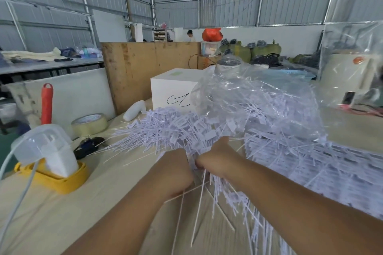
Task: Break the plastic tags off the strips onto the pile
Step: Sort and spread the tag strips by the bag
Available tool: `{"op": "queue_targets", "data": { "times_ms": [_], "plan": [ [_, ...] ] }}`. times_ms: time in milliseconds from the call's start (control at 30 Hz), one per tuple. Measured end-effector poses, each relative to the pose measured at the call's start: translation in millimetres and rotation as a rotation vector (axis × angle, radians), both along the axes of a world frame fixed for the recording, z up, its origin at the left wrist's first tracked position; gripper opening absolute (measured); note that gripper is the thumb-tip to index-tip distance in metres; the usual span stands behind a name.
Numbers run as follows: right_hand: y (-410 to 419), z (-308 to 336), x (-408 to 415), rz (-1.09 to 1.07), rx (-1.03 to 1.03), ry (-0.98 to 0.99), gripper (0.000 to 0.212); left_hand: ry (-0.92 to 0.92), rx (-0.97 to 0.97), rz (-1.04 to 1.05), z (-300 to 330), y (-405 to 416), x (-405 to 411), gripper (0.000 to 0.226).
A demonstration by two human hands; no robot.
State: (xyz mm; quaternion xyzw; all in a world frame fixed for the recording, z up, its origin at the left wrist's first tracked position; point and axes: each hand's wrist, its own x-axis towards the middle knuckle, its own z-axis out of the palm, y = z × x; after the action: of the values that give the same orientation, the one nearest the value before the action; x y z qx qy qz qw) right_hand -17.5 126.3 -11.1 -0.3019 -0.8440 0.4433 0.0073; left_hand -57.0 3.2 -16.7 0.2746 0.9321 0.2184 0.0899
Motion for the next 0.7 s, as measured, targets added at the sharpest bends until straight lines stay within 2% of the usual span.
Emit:
{"op": "queue_targets", "data": {
  "times_ms": [67, 167, 267, 333, 367, 400, 467, 533, 633, 700],
  "plan": [
    [0, -3, 1, 0.017, 0.013, 0.015, 0.121, 0.026, 0.019, -0.082, 1, 2, 5, 0.004],
    [-3, -9, 4, 0.020, 0.075, 0.025, 0.115, -0.002, -0.005, -0.151, -1, 2, 12, 0.010],
    [-10, -15, 4, -0.021, 0.105, 0.095, 0.089, 0.044, 0.039, -0.094, -8, 6, 13, 0.016],
    [-10, -15, 1, -0.095, 0.026, 0.171, 0.065, 0.063, 0.093, -0.048, -11, 11, 13, 0.021],
    [-9, -15, 1, -0.120, -0.026, 0.195, 0.060, 0.064, 0.120, -0.036, -12, 13, 13, 0.023],
    [-7, -14, 0, -0.121, -0.060, 0.206, 0.063, 0.043, 0.147, -0.024, -12, 14, 12, 0.023],
    [-5, -11, 1, -0.059, -0.059, 0.195, 0.084, -0.084, 0.254, 0.016, -12, 17, 9, 0.018],
    [-4, -7, 3, -0.047, -0.032, 0.186, 0.095, -0.293, 0.413, 0.060, -11, 17, 5, 0.018],
    [-1, -4, 2, -0.037, 0.010, 0.162, 0.101, -0.646, 0.701, 0.104, -14, 15, 5, 0.038],
    [0, -2, 1, -0.015, 0.061, 0.127, 0.102, -0.794, 0.844, 0.113, -15, 16, 9, 0.051]
  ]
}}
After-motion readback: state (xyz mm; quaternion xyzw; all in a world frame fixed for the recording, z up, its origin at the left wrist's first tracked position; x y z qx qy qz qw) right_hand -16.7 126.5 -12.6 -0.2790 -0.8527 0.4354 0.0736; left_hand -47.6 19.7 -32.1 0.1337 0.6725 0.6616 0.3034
